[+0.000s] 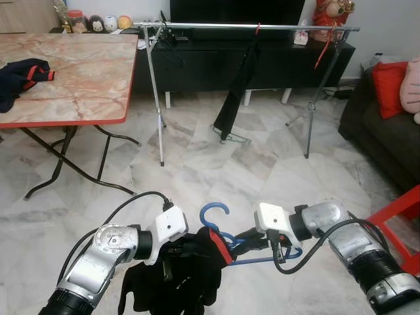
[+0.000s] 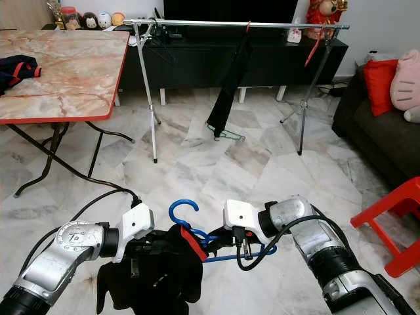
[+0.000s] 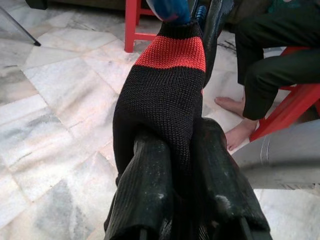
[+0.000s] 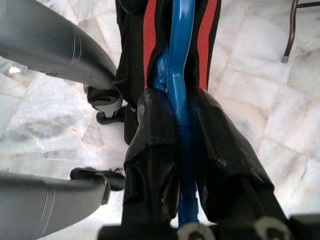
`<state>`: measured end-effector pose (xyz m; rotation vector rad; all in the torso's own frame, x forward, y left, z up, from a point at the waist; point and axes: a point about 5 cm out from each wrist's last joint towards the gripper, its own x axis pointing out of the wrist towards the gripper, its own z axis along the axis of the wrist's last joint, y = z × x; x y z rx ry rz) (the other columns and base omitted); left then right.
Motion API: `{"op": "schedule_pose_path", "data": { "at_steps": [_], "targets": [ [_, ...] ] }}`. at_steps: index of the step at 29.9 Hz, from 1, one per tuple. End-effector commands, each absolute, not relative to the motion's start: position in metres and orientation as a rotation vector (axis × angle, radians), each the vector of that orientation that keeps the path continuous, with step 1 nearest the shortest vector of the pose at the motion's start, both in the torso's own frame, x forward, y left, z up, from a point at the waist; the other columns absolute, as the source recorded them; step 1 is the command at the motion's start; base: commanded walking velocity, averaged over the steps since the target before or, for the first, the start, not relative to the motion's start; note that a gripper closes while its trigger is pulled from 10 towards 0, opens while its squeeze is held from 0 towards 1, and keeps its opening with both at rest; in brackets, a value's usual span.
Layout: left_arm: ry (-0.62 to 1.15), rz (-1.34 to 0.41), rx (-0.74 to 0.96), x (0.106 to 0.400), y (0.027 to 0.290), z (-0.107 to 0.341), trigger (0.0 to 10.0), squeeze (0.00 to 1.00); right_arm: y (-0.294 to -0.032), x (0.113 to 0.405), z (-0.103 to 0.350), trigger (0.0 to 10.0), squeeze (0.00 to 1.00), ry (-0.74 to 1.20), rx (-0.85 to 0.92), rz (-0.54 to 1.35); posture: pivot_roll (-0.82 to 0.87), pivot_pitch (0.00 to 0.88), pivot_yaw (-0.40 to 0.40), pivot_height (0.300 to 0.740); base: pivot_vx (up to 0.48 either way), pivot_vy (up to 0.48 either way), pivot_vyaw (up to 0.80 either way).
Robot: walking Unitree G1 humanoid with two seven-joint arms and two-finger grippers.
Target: Hang hanger
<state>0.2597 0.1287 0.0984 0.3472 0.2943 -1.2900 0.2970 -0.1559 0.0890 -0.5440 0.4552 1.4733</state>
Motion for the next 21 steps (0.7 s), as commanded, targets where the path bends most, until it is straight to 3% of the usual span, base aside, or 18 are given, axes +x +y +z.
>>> {"op": "schedule_pose_path", "data": {
  "at_steps": [1,2,3,4,21],
  "targets": [
    [0.235,-1.300,0.385,0.267,0.128,0.113,10.0,0.00,-0.155,0.296,0.086,0.0,0.00,0.446,-0.524,1.451,0.01,0.000,-0.069,0.740,0.000,0.000,0.00],
    [0.237,-1.300,0.388,0.268,0.129,0.114,10.0,0.00,-0.154,0.296,0.085,0.0,0.00,0.446,-0.522,1.450,0.01,0.000,-0.069,0.740,0.000,0.000,0.00],
    [0.239,-1.302,0.392,0.268,0.131,0.114,10.0,0.87,-0.153,0.296,0.085,0.0,0.00,0.444,-0.520,1.449,0.01,0.000,-0.065,0.740,0.000,0.000,0.00],
    [0.244,-1.307,0.393,0.269,0.132,0.115,10.0,1.00,-0.153,0.297,0.085,0.0,0.00,0.439,-0.518,1.441,0.01,0.000,-0.064,0.740,0.000,0.000,0.00],
    [0.267,-1.301,0.463,0.276,0.145,0.123,10.0,1.00,-0.143,0.312,0.086,0.0,0.00,0.342,-0.486,1.253,0.02,0.000,-0.052,0.740,0.000,0.000,0.00]
  ]
}}
